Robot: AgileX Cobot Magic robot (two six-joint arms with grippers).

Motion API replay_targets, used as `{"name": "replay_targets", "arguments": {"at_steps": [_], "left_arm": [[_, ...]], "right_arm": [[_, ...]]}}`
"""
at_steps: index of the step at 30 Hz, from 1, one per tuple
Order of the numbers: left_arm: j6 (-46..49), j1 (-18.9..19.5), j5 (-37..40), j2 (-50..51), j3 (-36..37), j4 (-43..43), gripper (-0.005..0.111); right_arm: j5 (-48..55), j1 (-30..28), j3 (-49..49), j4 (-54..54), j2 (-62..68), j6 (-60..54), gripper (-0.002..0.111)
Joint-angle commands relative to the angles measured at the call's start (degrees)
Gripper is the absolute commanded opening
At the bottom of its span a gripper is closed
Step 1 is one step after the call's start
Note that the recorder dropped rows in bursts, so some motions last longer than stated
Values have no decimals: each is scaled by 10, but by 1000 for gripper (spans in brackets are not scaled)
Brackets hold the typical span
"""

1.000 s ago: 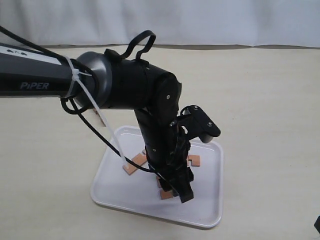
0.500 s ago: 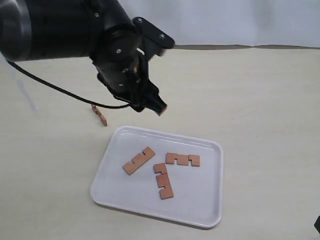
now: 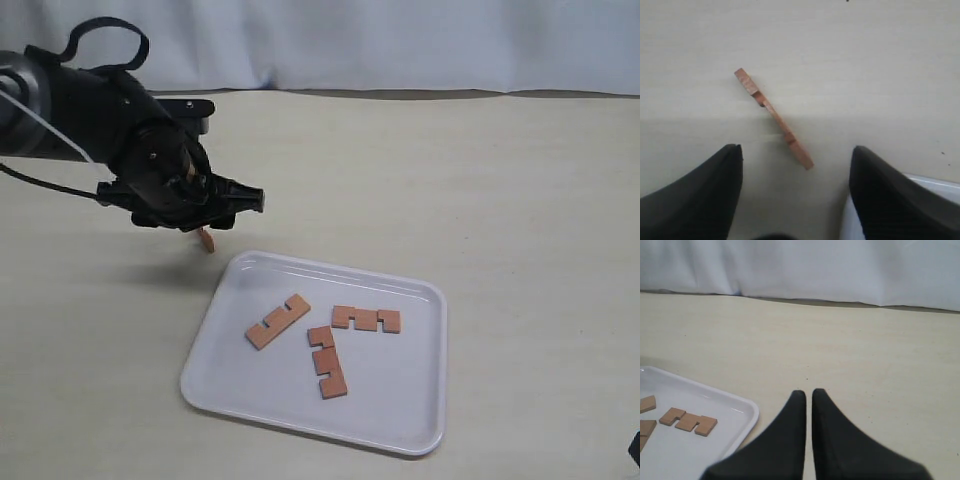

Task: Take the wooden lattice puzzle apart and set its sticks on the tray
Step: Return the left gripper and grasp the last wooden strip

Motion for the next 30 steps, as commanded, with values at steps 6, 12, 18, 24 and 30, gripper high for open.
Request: {"name": "replay_targets", "arguments": {"at_steps": [6, 12, 18, 24, 30], "left_arm": [[-10, 5, -40, 39, 4, 2, 59], [-25, 5, -54, 63, 4, 15, 57], [-29, 5, -53, 65, 4, 32, 14], [-19, 5, -43, 35, 4, 58, 0], [55, -4, 3, -29, 4, 58, 0]], "right_arm": [[-1, 2, 1, 2, -2, 2, 4], [-1, 2, 1, 2, -2, 2, 4], [-1, 2, 1, 2, -2, 2, 4], [-1, 2, 1, 2, -2, 2, 4], [-1, 2, 1, 2, -2, 2, 4]]}}
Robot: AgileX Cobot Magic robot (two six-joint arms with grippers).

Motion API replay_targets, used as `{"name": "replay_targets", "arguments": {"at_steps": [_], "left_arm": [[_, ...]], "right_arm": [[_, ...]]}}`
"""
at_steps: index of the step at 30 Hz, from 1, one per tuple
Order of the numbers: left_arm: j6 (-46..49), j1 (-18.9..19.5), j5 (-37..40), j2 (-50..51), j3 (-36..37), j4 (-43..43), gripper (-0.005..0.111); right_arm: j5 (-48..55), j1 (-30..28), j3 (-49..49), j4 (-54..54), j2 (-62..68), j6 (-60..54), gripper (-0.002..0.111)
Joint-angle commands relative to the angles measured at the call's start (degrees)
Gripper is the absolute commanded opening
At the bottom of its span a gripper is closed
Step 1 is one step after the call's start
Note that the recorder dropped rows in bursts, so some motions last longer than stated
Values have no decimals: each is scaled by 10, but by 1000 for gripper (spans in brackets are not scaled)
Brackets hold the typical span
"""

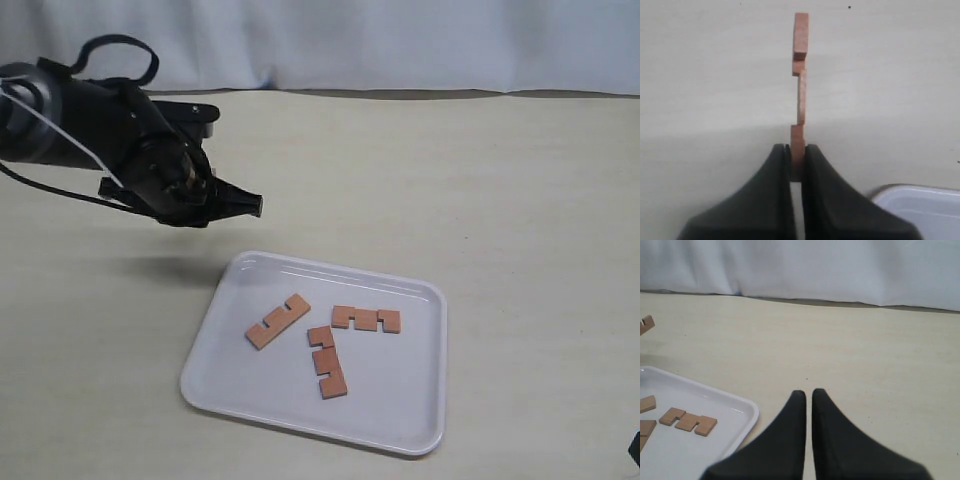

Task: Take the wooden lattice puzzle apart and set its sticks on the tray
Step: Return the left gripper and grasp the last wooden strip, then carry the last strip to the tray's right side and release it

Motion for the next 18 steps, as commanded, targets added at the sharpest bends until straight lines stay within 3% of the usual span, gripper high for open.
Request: {"name": "replay_targets", "arguments": {"at_steps": [1, 6, 18], "left_arm": [[78, -16, 41, -54, 1, 7, 0], [149, -77, 94, -96, 10, -8, 0], [201, -313, -30, -94, 47, -141, 0]], "right_arm": [[-1, 2, 1, 2, -2, 2, 4], [-1, 2, 1, 2, -2, 2, 4], [-1, 2, 1, 2, -2, 2, 4]]}}
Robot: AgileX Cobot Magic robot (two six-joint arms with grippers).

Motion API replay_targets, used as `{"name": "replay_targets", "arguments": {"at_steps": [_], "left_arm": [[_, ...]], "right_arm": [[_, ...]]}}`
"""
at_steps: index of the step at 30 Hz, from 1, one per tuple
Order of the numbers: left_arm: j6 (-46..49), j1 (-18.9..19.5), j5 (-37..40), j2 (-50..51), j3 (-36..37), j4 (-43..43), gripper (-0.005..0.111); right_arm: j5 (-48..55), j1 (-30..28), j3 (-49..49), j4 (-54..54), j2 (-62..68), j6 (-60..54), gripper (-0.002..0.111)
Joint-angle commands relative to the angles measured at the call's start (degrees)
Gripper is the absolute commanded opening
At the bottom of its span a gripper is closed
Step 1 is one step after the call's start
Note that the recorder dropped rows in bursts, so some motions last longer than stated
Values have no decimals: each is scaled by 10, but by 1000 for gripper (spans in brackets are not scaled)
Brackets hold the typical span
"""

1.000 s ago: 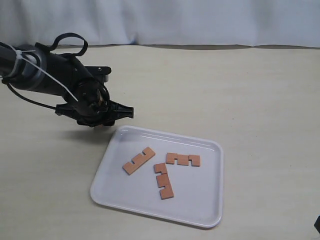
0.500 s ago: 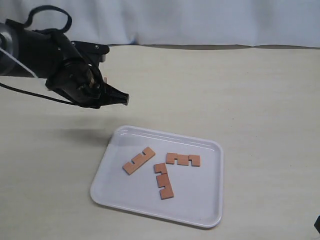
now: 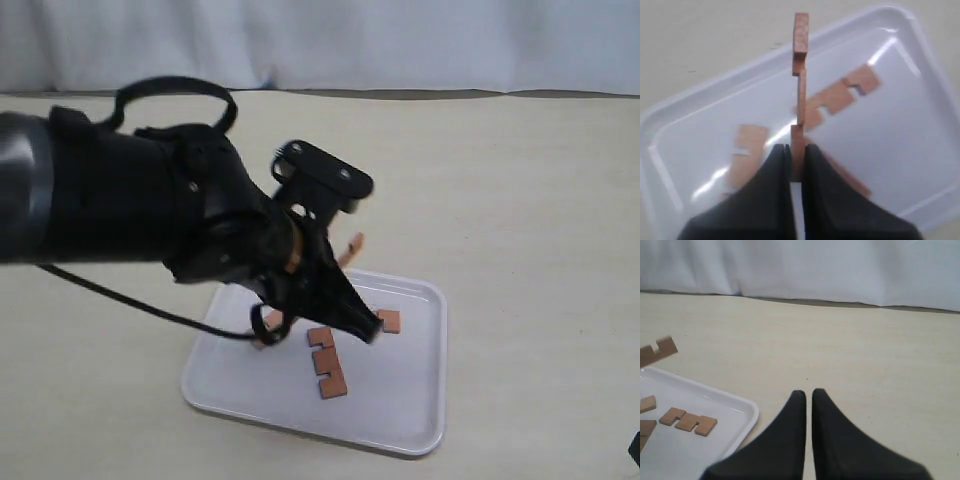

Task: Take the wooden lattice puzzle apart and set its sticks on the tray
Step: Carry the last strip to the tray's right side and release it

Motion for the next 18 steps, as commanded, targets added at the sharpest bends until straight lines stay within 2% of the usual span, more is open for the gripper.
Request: {"name": "replay_targets", "arguments": {"at_steps": [1, 3, 5, 13, 18], "left_arm": [[17, -81, -62, 23, 2, -42, 0], [20, -106, -93, 42, 2, -37, 0], [20, -113, -113, 63, 1, -37, 0], [15, -113, -113, 99, 1, -40, 0], [3, -97, -114, 102, 1, -40, 0]], "right_arm": [[-1, 2, 1, 2, -2, 2, 4], [-1, 2, 1, 2, -2, 2, 4], [-1, 2, 1, 2, -2, 2, 4], [-1, 2, 1, 2, -2, 2, 4], [-1, 2, 1, 2, -2, 2, 4]]}}
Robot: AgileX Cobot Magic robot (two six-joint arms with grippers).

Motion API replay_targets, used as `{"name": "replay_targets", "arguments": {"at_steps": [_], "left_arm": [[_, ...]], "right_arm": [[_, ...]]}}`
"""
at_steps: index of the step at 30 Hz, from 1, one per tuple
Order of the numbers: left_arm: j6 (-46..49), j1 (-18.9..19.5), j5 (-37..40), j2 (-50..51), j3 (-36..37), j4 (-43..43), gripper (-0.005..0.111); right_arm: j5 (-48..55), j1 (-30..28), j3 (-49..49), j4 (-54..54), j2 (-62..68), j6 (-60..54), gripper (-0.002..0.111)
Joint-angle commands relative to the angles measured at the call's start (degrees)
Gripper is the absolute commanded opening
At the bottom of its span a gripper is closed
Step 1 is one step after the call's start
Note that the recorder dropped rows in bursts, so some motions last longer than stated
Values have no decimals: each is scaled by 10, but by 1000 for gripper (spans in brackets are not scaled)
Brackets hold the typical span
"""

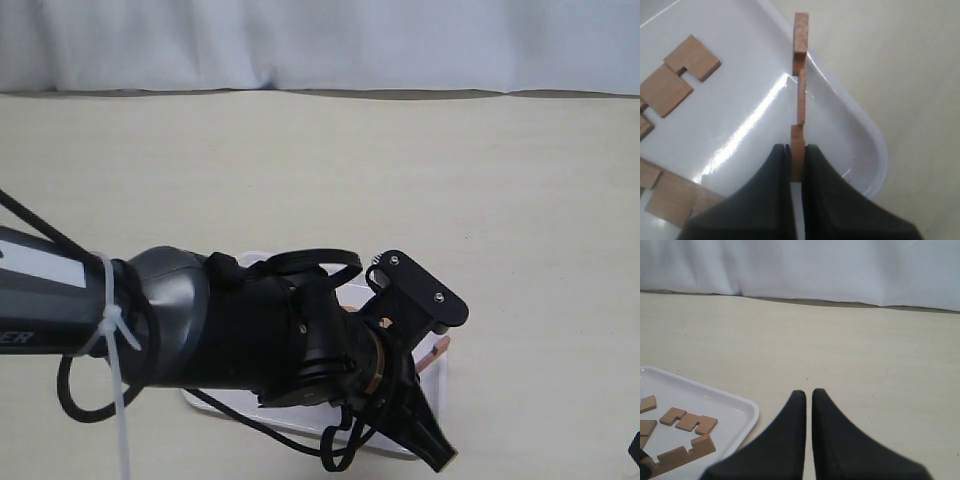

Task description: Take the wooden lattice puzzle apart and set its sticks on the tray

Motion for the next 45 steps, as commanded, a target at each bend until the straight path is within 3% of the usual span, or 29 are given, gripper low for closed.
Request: {"name": "replay_targets", "arguments": {"at_steps": [1, 5, 13, 18, 26, 28, 33, 36, 42, 44, 45], "left_arm": [[-15, 21, -4, 4, 1, -3, 0], [-15, 28, -17, 4, 1, -1, 3], [-15, 28, -13, 6, 1, 8, 47], [-15, 28, 3, -13, 1, 7, 54], [-1, 28, 100, -105, 1, 34, 53], [-1, 28, 135, -133, 1, 51, 45], [-1, 28, 249, -190, 1, 104, 4], [-1, 34, 304, -219, 2, 123, 0], [14, 104, 394, -273, 25, 122, 0], [41, 193, 398, -325, 87, 103, 0], [57, 217, 396, -341, 102, 95, 0]], "right_arm": [[-1, 2, 1, 2, -2, 2, 4], [-1, 2, 1, 2, -2, 2, 4], [-1, 2, 1, 2, -2, 2, 4], [-1, 2, 1, 2, -2, 2, 4], [-1, 2, 1, 2, -2, 2, 4], [-1, 2, 1, 2, -2, 2, 4], [-1, 2, 1, 2, -2, 2, 4], [-1, 2, 1, 2, -2, 2, 4], [-1, 2, 1, 2, -2, 2, 4], [-1, 2, 1, 2, -2, 2, 4], [-1, 2, 1, 2, -2, 2, 4]]}}
